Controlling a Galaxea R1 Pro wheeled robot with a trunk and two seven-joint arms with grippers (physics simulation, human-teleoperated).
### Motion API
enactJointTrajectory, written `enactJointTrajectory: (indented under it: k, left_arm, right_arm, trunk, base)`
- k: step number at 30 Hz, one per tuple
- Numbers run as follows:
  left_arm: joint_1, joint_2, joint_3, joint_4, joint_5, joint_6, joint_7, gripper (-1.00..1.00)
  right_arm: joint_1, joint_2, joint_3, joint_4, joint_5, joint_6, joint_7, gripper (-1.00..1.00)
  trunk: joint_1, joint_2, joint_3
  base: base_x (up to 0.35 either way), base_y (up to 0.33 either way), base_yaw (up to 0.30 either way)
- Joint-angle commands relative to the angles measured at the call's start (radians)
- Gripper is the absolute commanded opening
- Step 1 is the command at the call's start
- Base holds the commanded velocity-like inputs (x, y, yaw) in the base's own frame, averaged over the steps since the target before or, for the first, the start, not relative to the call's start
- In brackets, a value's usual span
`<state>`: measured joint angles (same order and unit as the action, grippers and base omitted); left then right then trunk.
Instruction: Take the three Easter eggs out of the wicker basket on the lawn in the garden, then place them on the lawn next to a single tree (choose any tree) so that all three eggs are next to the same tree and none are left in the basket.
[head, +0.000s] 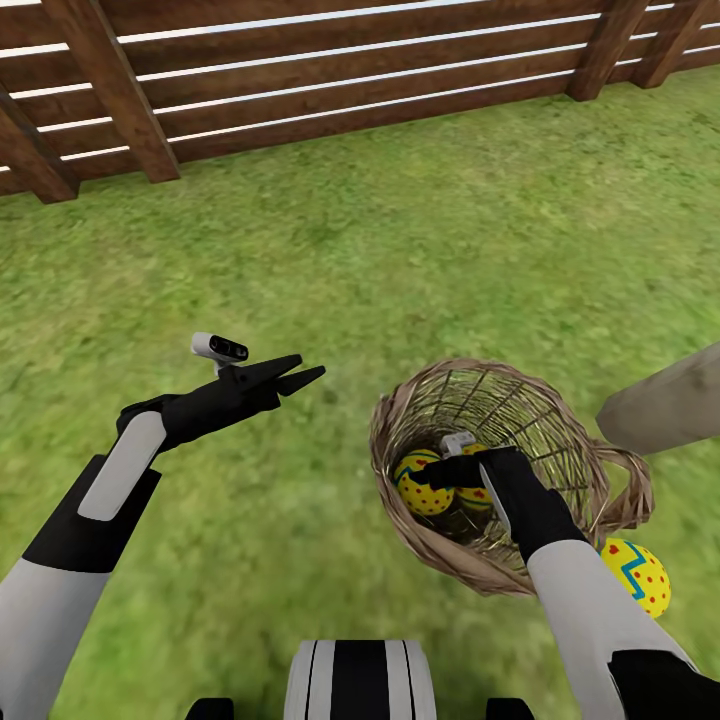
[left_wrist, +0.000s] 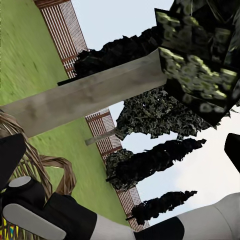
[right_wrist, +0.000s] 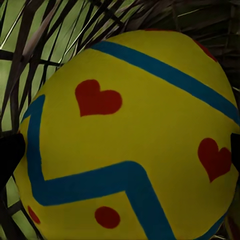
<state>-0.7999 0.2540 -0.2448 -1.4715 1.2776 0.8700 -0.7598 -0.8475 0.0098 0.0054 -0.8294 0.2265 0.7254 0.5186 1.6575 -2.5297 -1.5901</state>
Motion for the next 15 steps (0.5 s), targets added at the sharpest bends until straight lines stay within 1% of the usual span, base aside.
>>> enactJointTrajectory:
  k: [1, 11, 15]
  left_arm:
    - [-0.001, 0.001, -0.002, 0.000, 0.005, 0.004, 0.000, 1.00]
    - [-0.001, -0.003, -0.003, 0.000, 0.005, 0.004, -0.001, 1.00]
    - [-0.001, -0.006, -0.002, 0.000, 0.005, 0.004, -0.001, 1.00]
  right_arm:
    - [0.000, 0.000, -0.001, 0.052, 0.016, 0.002, 0.006, -1.00]
    - [0.000, -0.001, -0.001, 0.050, 0.013, 0.003, 0.006, -1.00]
    - [0.000, -0.001, -0.001, 0.051, 0.013, 0.003, 0.006, -1.00]
  trunk:
    - [0.000, 0.000, -0.001]
    - [0.000, 0.000, -0.001]
    - [-0.002, 0.001, 0.015]
  base:
    - [0.000, 0.000, 0.000]
    - [0.000, 0.000, 0.000]
    - [0.000, 0.000, 0.000]
